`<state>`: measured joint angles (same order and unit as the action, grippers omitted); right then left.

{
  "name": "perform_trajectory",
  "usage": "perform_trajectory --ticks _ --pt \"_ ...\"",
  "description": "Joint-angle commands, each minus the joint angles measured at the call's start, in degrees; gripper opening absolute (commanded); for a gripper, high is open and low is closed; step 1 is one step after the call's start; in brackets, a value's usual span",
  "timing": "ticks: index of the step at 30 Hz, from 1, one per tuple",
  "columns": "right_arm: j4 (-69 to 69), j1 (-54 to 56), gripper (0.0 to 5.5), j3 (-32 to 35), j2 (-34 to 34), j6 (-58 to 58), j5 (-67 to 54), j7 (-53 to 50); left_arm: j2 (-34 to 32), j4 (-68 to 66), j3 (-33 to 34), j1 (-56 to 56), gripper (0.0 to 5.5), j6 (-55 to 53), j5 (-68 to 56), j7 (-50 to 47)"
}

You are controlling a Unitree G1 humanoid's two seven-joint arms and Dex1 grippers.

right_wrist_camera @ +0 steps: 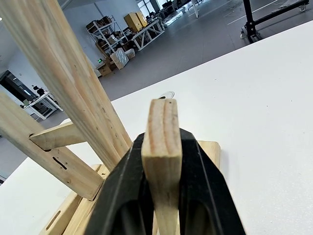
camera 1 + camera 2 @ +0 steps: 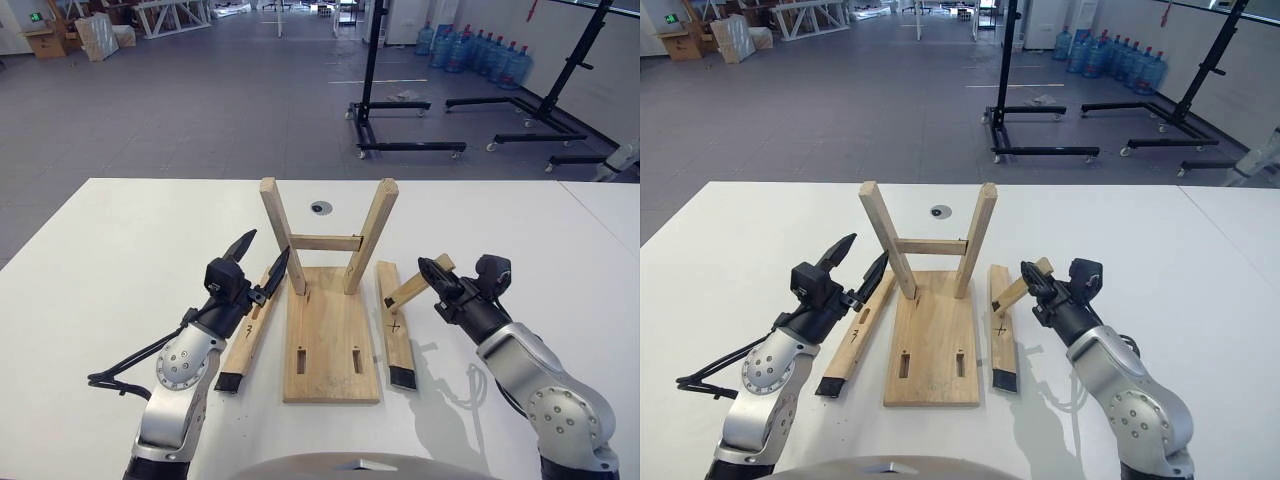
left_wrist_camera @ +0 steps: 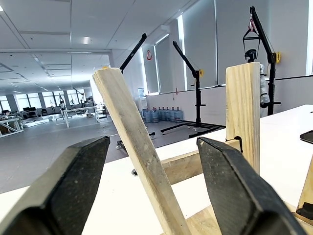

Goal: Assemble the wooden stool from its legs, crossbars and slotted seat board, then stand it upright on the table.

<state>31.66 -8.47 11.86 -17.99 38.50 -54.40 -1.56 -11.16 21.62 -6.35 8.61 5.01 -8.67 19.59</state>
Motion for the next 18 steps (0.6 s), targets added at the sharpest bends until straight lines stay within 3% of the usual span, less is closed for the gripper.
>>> perform_trajectory --ticks 1,8,18 --pt "-0.8 -0.2 0.38 -0.2 0.8 0.5 2.8 -2.0 -0.2 -0.5 0.3 -0.9 3.26 0.0 0.4 0.0" --pt "-2.5 0.2 0.38 -0.6 2.9 1.7 6.3 -3.8 -0.7 -0.3 0.6 -0.8 3.26 -0.6 0.6 0.1" --pt "-1.6 0.0 0.38 -6.3 -0.8 5.5 18.8 -5.3 -0.6 -0.1 -0.3 -0.2 3.26 -0.4 1.9 -0.4"
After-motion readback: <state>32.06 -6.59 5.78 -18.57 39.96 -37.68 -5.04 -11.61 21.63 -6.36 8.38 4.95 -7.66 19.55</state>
